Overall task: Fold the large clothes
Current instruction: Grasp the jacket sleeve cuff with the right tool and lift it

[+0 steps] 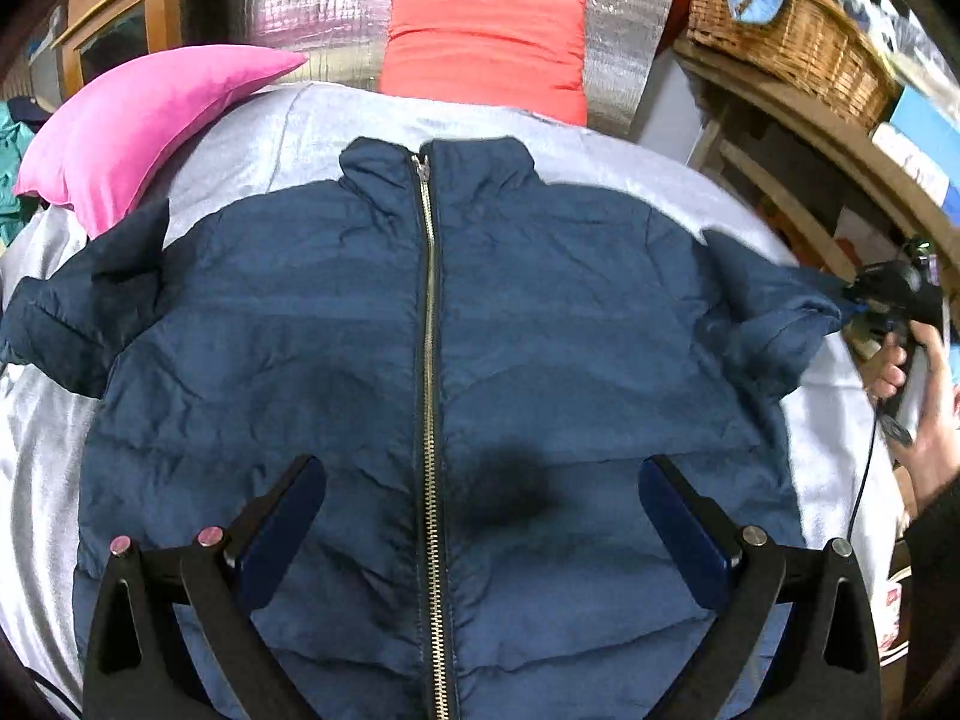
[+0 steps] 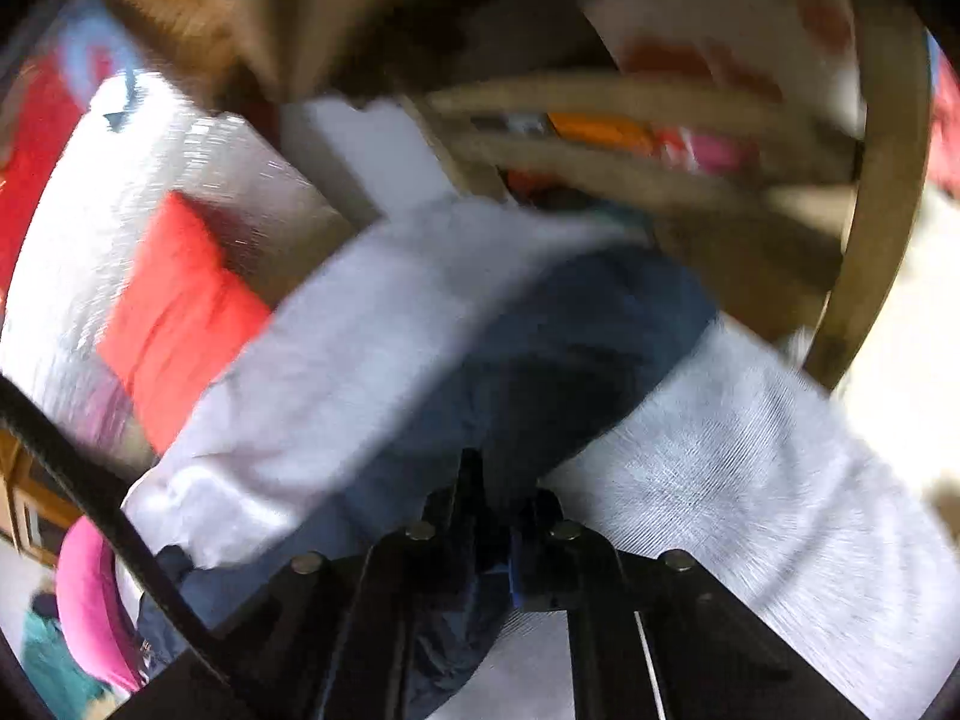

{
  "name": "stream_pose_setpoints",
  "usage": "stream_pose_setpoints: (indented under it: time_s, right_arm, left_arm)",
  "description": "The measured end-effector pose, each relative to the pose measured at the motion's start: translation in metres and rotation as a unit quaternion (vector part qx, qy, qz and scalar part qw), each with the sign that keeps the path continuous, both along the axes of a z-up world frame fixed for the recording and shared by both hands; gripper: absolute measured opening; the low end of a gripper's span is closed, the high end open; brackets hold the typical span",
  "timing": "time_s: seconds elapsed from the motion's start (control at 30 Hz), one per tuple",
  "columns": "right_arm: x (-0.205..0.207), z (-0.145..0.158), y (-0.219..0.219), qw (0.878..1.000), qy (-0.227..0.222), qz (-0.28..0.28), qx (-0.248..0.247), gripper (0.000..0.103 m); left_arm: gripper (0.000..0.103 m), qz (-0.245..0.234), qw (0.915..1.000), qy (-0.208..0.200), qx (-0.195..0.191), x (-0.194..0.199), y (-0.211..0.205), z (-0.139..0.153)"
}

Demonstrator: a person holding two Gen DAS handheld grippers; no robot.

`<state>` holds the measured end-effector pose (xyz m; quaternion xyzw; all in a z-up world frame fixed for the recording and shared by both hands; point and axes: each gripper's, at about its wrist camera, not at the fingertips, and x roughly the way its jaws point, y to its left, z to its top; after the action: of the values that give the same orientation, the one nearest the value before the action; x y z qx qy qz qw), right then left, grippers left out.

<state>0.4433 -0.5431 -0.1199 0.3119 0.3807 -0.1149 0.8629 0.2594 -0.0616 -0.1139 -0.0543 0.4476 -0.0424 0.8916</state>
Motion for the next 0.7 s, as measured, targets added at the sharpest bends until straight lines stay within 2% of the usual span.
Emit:
stream_pose_setpoints:
  time_s: [0.1, 0.2, 0.3, 0.37, 0.43, 0.5, 0.57, 0.7]
  right_arm:
    - [-0.028, 0.066, 0.038, 0.996, -0.043, 0.026, -0.074, 0.008]
    - [-0.053, 0.126, 0.086, 0.983, -0.086, 0.057, -0.151, 0.008]
    - [-0.077, 0.17, 0.142, 0.967, -0.122, 0.094, -0.201, 0.008]
    - [-0.086, 0.189, 0.179, 0.957, -0.139, 0.121, -0.225, 0.008]
    - [-0.089, 0.198, 0.225, 0.944, -0.145, 0.15, -0.254, 0.008]
    - [-0.089, 0.193, 0.271, 0.937, -0.147, 0.183, -0.26, 0.008]
    - [-0.092, 0.18, 0.313, 0.933, -0.146, 0.213, -0.251, 0.008]
    - [-0.095, 0.132, 0.383, 0.92, -0.14, 0.272, -0.246, 0.008]
  left_arm:
    - [0.103, 0.004, 0.9999, -0.01, -0.011, -0.005, 0.007, 0.014]
    - [0.103, 0.016, 0.999, -0.027, -0.031, -0.011, 0.022, 0.035]
    - [0.103, 0.028, 0.9978, -0.043, -0.042, -0.016, 0.04, 0.055]
    - [0.103, 0.041, 0.9967, -0.05, -0.049, -0.019, 0.055, 0.063]
    - [0.103, 0.062, 0.9948, -0.056, -0.058, -0.024, 0.078, 0.069]
    - [0.103, 0.082, 0.9932, -0.045, -0.07, -0.026, 0.098, 0.069]
    - [0.103, 0.098, 0.9905, -0.037, -0.089, -0.028, 0.121, 0.066]
    - [0.103, 0.13, 0.9874, -0.022, -0.088, -0.028, 0.152, 0.049]
